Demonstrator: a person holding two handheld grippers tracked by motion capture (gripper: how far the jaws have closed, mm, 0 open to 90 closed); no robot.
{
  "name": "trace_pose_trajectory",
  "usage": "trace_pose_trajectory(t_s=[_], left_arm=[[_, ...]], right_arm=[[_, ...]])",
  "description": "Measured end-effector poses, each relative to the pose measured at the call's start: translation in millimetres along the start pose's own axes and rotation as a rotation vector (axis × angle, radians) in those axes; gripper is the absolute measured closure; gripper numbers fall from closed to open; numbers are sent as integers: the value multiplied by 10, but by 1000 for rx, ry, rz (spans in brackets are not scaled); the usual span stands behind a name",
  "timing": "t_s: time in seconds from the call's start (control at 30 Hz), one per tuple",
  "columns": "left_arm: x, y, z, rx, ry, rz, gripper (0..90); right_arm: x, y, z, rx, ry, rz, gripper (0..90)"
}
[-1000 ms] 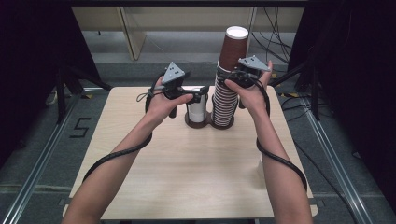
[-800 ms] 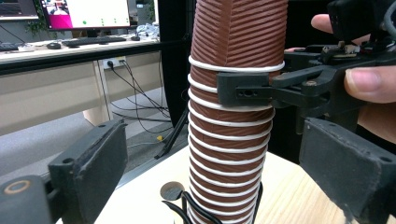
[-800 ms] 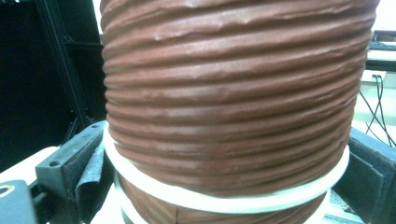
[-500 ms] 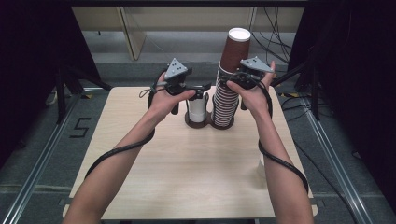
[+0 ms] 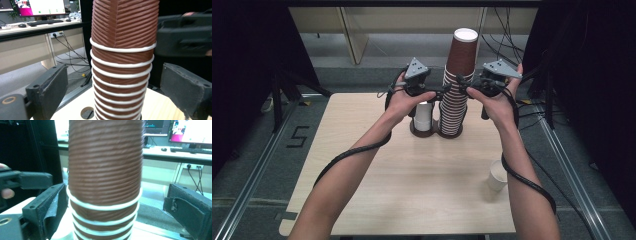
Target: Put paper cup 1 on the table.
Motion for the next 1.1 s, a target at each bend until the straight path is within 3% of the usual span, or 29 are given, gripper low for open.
trace_pose_trajectory(t_s=[0.17, 0.33, 0.53, 0.97, 1.1], left_arm=[[-1, -191, 17, 1, -1, -17, 75], [12, -309, 28, -10, 16, -28, 72], [7, -397, 30, -10, 23, -40, 56], [-10, -477, 38, -11, 42, -56, 69], [-8, -477, 38, -14, 44, -58, 71]], right_arm=[[-36, 13, 177, -19, 2, 1, 50], [16, -26, 325, -32, -3, 10, 49], [81, -200, 420, -8, -4, 14, 47], [174, -452, 464, 21, -29, 15, 47], [176, -493, 430, 30, -43, 9, 102]])
Point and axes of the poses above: each handheld gripper's, and its own axes: y roughly backward along the jaws, z roughly out of its top, x roughly to its left, the point moved 9 cm from there along -y, roughly forward along the jaws, and after that the axes turned 11 degrees about -z, right-handed, at the moved point
